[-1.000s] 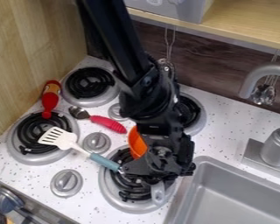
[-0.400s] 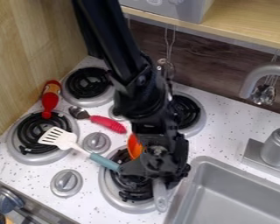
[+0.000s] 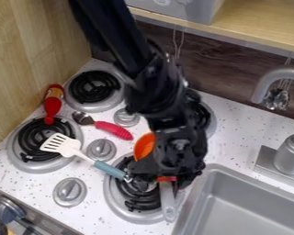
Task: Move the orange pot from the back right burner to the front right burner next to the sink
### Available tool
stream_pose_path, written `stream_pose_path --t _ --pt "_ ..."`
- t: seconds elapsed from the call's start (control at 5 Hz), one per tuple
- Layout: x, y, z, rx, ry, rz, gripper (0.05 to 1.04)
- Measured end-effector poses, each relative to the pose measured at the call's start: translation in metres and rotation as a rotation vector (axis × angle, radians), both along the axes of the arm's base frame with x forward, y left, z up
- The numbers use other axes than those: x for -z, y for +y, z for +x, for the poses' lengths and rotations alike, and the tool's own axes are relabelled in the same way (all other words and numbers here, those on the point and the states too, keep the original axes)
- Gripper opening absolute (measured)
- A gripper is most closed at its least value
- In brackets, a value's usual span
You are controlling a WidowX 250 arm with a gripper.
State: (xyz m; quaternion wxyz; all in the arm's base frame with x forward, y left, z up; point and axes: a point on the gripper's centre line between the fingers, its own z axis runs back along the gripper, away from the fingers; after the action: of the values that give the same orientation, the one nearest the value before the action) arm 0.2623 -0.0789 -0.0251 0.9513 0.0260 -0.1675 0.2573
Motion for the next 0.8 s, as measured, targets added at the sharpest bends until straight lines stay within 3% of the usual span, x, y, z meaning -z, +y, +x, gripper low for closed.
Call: stream_pose_path --t 0.2,0.4,0.8 --pt "-0.011 -0.004 0.008 0.007 -0.029 -0.016 0.997" --pt "-0.019 0.002 0.02 0.057 -0.015 0.023 0.997" --pt "-0.034 0.041 0.058 0.27 -0.045 0.063 0.997"
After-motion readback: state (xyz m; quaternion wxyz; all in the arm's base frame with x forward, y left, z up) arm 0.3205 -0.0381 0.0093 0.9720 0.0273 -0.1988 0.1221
